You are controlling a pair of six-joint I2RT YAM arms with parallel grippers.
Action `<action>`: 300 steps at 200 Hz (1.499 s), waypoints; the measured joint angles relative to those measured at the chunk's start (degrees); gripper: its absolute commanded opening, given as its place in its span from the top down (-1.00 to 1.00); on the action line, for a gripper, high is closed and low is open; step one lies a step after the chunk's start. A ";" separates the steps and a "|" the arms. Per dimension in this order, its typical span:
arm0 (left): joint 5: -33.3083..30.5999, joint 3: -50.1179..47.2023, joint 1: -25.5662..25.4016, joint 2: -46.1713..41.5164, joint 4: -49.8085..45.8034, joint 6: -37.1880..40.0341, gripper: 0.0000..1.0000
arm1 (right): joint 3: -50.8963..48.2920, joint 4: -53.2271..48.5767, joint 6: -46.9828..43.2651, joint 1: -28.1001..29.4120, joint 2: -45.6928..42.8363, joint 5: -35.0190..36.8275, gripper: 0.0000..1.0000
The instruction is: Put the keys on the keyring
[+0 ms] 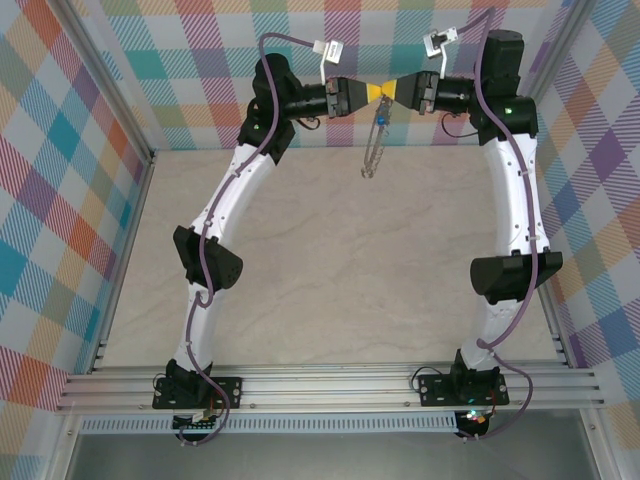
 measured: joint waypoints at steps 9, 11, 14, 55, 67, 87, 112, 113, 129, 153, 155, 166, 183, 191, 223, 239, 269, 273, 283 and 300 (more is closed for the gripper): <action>-0.24 0.00 0.00 0.04 0.22 -0.31 1.00 | -0.02 0.28 0.17 0.00 0.00 0.04 1.00; -0.26 0.00 0.00 0.07 0.42 -0.55 1.00 | -0.02 0.37 0.20 0.00 0.00 0.04 1.00; -0.37 0.00 0.00 0.09 0.61 -0.55 1.00 | -0.02 0.48 0.37 0.00 0.00 0.07 1.00; -1.55 0.00 -0.02 0.17 2.54 -1.77 1.00 | -0.13 2.71 2.01 0.00 -0.02 0.22 0.65; -2.62 0.00 -0.17 0.24 2.69 -1.92 1.00 | -0.26 3.56 2.58 0.02 -0.04 0.07 0.40; -4.22 0.00 -0.26 0.44 2.73 -1.97 1.00 | -0.39 4.74 3.98 0.07 -0.17 -0.39 0.17; -5.27 0.00 -0.13 0.46 3.19 -2.10 1.00 | -0.39 6.64 5.90 0.13 -0.20 -0.35 0.07; -5.31 0.00 -0.11 0.46 3.21 -2.10 1.00 | -0.39 6.69 5.90 0.13 -0.20 -0.35 0.06; -5.79 0.00 0.15 0.46 3.80 -2.32 1.00 | -0.39 7.34 6.99 0.13 -0.42 0.26 0.02; -6.03 0.00 0.61 0.46 4.70 -2.78 1.00 | -4.39 10.03 8.55 -0.33 -3.17 2.49 -0.01; -6.03 0.00 0.63 0.46 4.74 -2.78 1.00 | -5.01 10.36 8.63 -0.39 -3.54 2.78 -0.01; -6.05 0.00 0.92 0.46 5.31 -3.19 1.00 | -9.07 12.48 9.73 -0.79 -5.97 4.04 -0.02; -6.08 0.00 1.57 0.46 5.88 -3.56 1.00 | -14.34 15.47 10.99 -1.46 -9.40 6.34 -0.01; -6.10 0.00 1.81 0.46 6.10 -3.65 1.00 | -15.98 16.63 11.43 -1.70 -10.54 7.23 -0.01; -6.23 0.00 2.62 0.46 7.04 -4.55 1.00 | -20.52 19.39 11.76 -1.99 -13.27 8.74 0.01; -6.23 0.09 2.73 0.46 7.10 -4.83 1.00 | -23.10 20.44 11.74 -1.97 -14.05 8.70 0.01; -6.21 0.76 2.82 0.46 7.08 -5.11 1.00 | -26.27 20.48 11.69 -1.84 -14.21 8.13 -0.02; -6.21 0.90 2.84 0.46 7.10 -5.14 1.00 | -26.49 20.48 11.63 -1.70 -14.19 8.02 -0.02; -6.19 1.36 2.89 0.46 7.23 -5.31 1.00 | -26.75 20.46 11.43 -1.53 -14.19 7.96 -0.03; -6.19 1.90 2.95 0.46 7.52 -5.79 1.00 | -26.75 20.46 10.93 -0.79 -14.16 7.74 -0.03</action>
